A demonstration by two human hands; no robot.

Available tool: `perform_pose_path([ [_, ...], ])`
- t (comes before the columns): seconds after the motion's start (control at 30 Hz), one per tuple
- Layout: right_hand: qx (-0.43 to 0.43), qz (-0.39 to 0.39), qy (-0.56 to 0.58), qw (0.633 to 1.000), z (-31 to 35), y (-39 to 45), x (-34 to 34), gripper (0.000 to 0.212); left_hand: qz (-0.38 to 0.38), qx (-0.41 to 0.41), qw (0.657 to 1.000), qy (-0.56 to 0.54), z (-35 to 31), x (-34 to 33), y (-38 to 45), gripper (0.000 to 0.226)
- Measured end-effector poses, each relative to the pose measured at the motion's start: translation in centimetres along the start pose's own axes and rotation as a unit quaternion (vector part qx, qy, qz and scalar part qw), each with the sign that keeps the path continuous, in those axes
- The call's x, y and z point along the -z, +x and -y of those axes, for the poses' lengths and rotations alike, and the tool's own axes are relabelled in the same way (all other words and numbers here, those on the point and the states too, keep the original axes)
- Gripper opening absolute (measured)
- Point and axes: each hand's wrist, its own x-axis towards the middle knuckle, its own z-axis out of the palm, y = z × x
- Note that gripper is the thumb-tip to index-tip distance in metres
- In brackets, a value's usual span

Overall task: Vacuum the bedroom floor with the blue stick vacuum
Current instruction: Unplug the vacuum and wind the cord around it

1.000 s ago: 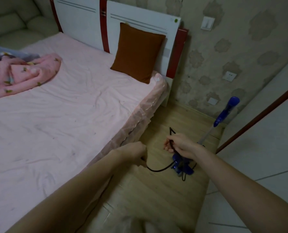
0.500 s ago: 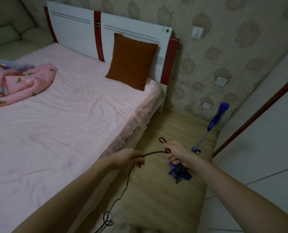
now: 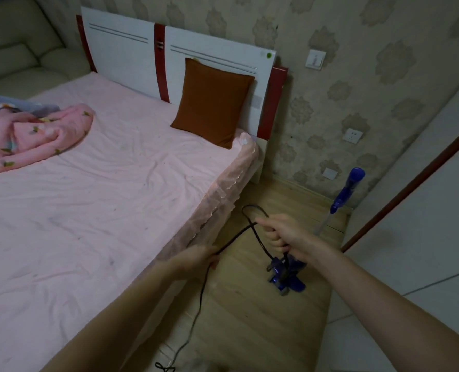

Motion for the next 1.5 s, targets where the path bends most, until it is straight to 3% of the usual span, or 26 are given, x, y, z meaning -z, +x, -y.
perform_pose_path([
  [0.1,0.02,-0.064,0.069,0.995,0.2,-0.7,2.0,0.036,-0.072,0.083,0.988,-0.111,3.6,-4.7,-1.8,0.036],
  [0.23,0.025,-0.099,-0.004,0.995,-0.7,-1.1,1.7,0.023,-0.236,0.084,0.923,-0.292,0.7,-2.6,-1.6,0.051],
  [0.37,0.079,-0.096,0.025,0.992,-0.5,-0.5,-1.3,0.031,-0.164,-0.039,0.925,-0.342,-6.6,3.0,-0.9,0.049],
  [0.47,0.11,-0.077,0.081,0.988,0.6,0.4,-2.9,0.034,-0.11,-0.091,0.929,-0.341,-8.5,4.4,-0.8,0.044],
  [0.63,0.099,-0.068,-0.015,0.993,1.8,1.1,-3.7,0.021,-0.071,-0.085,0.941,-0.321,-7.6,3.6,-1.3,0.043],
  [0.73,0.083,-0.126,-0.024,0.988,2.7,1.2,-4.2,0.02,-0.1,-0.08,0.934,-0.335,-7.2,2.6,-1.4,0.038],
  [0.9,0.069,-0.292,0.066,0.951,5.2,2.4,-1.0,0.019,-0.148,0.031,0.972,-0.182,-3.7,-2.1,-2.7,0.034],
  [0.93,0.064,-0.298,0.056,0.951,5.0,2.5,-0.3,0.018,-0.178,0.066,0.966,-0.177,-2.8,-3.0,-2.9,0.032],
  [1.0,0.024,-0.279,0.02,0.96,3.7,2.3,0.2,0.018,-0.28,0.176,0.919,-0.213,-1.6,-2.7,-2.5,0.026],
  [1.07,-0.031,-0.227,0.027,0.973,2.0,2.1,-0.1,0.025,-0.31,0.282,0.887,-0.192,-1.1,-0.3,-2.0,0.027],
  [1.17,-0.07,-0.138,0.106,0.982,1.0,1.9,-0.7,0.03,-0.207,0.303,0.93,-0.017,-0.6,2.7,-1.8,0.031],
  [1.27,-0.032,-0.13,0.155,0.979,2.0,1.4,-1.6,0.025,-0.023,0.194,0.979,0.062,-2.4,3.5,-1.7,0.038],
  [1.33,-0.003,-0.143,0.12,0.983,2.7,1.0,-2.2,0.027,0.081,0.105,0.984,0.119,-4.9,3.6,-1.8,0.033],
  [1.4,0.004,-0.133,0.063,0.989,2.7,0.7,-2.7,0.028,0.107,0.002,0.979,0.176,-7.3,4.5,-1.7,0.028],
  [1.5,-0.003,-0.084,-0.059,0.995,1.3,0.7,-3.5,0.03,0.088,-0.098,0.973,0.188,-9.1,6.8,-1.6,0.027],
])
